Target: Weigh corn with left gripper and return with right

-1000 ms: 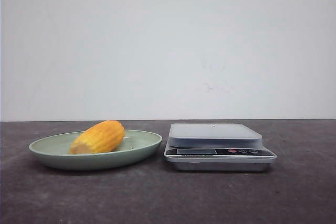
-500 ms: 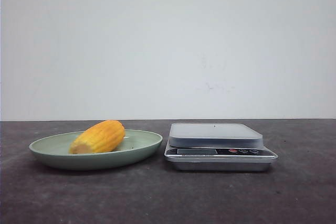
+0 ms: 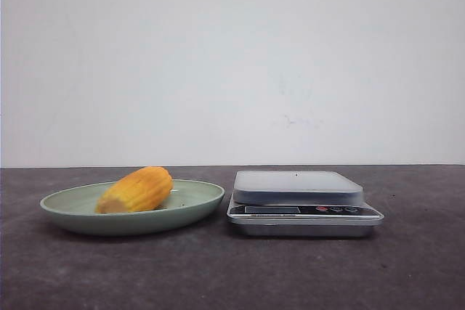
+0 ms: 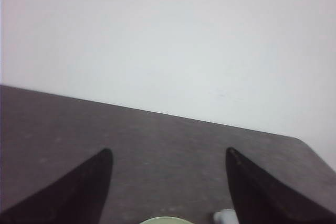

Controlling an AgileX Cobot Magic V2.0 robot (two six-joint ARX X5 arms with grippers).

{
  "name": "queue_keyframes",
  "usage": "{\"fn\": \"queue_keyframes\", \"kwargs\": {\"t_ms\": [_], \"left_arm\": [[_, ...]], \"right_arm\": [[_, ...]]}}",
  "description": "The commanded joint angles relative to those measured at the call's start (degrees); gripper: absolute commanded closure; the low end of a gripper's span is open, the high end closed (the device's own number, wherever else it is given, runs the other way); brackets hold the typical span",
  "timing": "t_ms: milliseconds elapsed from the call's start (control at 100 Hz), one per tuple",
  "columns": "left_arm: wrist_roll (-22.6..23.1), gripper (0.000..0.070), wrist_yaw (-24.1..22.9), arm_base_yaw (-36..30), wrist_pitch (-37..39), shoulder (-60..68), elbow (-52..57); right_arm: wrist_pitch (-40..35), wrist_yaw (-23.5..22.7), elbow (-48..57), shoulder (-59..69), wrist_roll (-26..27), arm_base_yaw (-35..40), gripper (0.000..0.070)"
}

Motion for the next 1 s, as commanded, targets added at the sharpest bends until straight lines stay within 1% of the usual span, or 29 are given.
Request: {"fn": "queue_keyframes", "kwargs": {"t_ms": [0,40,120,290,430,560,730,990], "left_arm": [[0.8,0.0281,0.8,-1.7,0.0,3.8,1.5],[0.8,0.028,0.9,-3.3,0.0,6.3,2.0],[0.9,0.0281,0.6,-7.2,0.6,11.6,2.4],[2.5,0.0281,-4.7,-15.8,3.6,25.5,2.4],[3.6,0.0276,-9.2,-20.7,7.6,36.7,2.4],[3.5,0.0268,-10.7,-22.6,10.3,45.0,2.4],[3.3,0.0268,-11.7,-24.1,10.7,52.6,2.4],[3.3,0.0271,-12.6,-26.1,10.2,58.1,2.4]], "right_arm": [[-1.0,-0.9,2.4,2.1,-0.6,0.1,0.0264],[-1.8,-1.6,3.5,3.1,-0.9,0.3,0.0264],[-2.6,-1.7,4.5,4.6,-1.4,0.8,0.0263],[-3.4,-1.7,4.9,6.3,-1.6,2.1,0.0259],[-3.4,-1.7,4.9,6.3,-1.8,2.6,0.0259],[-3.7,-1.7,4.9,6.2,-1.8,2.6,0.0259],[-4.5,-1.7,4.9,6.2,-1.8,2.6,0.0259],[-4.7,-1.6,4.9,6.2,-1.8,2.6,0.0259]]}}
